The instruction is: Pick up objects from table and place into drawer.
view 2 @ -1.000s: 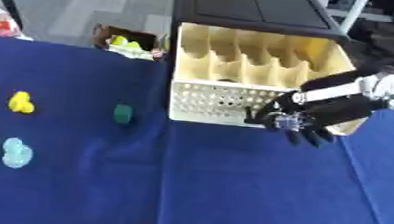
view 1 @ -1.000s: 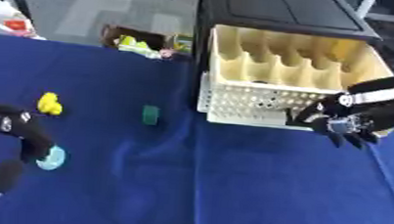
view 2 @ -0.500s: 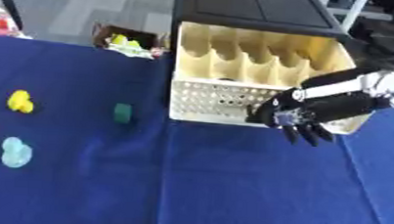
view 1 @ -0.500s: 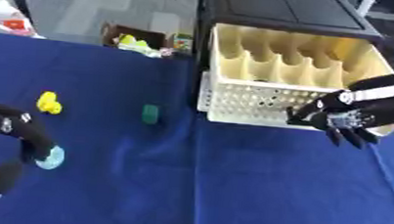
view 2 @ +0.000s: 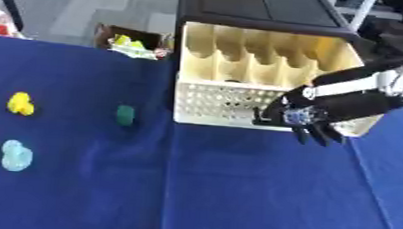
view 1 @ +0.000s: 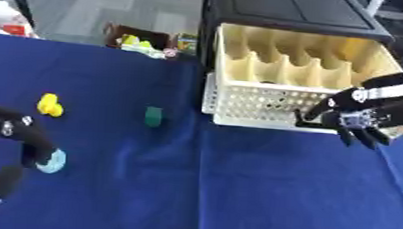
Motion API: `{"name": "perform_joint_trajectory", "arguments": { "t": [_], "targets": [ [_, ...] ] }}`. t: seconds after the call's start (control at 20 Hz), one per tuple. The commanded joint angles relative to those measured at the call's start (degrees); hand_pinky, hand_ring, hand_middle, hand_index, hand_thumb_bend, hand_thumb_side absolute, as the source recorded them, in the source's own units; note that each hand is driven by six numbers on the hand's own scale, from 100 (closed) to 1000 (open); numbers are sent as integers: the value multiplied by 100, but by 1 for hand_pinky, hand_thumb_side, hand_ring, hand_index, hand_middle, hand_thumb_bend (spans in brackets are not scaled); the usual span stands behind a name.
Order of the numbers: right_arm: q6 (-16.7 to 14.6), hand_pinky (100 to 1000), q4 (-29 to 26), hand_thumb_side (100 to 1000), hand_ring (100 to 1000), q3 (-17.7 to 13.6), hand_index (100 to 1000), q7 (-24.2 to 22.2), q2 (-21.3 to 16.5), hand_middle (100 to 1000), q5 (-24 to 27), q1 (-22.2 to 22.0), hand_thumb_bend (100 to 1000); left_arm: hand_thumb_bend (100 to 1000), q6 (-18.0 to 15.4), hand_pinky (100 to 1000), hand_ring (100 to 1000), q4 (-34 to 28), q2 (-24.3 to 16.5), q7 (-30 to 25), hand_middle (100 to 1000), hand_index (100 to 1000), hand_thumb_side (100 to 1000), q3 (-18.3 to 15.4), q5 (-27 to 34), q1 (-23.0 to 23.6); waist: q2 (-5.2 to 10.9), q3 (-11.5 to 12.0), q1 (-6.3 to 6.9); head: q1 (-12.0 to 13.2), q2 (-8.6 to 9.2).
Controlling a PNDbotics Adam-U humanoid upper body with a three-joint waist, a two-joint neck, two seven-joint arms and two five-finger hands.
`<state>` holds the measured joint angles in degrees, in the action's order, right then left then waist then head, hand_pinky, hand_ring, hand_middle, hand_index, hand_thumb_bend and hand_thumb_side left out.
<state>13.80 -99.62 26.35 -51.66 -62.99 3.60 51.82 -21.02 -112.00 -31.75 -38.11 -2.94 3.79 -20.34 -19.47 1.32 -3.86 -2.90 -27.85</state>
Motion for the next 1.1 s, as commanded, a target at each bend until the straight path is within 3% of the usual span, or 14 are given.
{"name": "perform_joint_trajectory", "arguments": {
  "t": [0.05,0.6,0.85,1.1],
  "targets": [
    [-21,283,-116,1000,386,-190,947,-31,-265,458,-96,11,100,100,-25,387,521,-55,-125,-15,536,733,547,-21,-7,-73,99,-12,28,11,68],
    [-145,300,-227,1000,388,-401,940,-31,-245,454,-170,6,100,100,-43,389,523,-57,-125,-23,537,734,541,-31,10,-67,105,-10,39,9,87],
    [-337,337,-468,1000,389,-937,808,163,-258,385,-103,-197,100,100,-49,391,524,-69,-120,34,538,734,533,-67,26,-67,96,-27,80,32,85],
    [-473,361,-730,1000,395,-1571,805,628,-311,377,29,-602,100,100,-69,391,524,-81,-112,70,539,735,531,-88,21,-54,77,-11,119,58,72]
  ]
}}
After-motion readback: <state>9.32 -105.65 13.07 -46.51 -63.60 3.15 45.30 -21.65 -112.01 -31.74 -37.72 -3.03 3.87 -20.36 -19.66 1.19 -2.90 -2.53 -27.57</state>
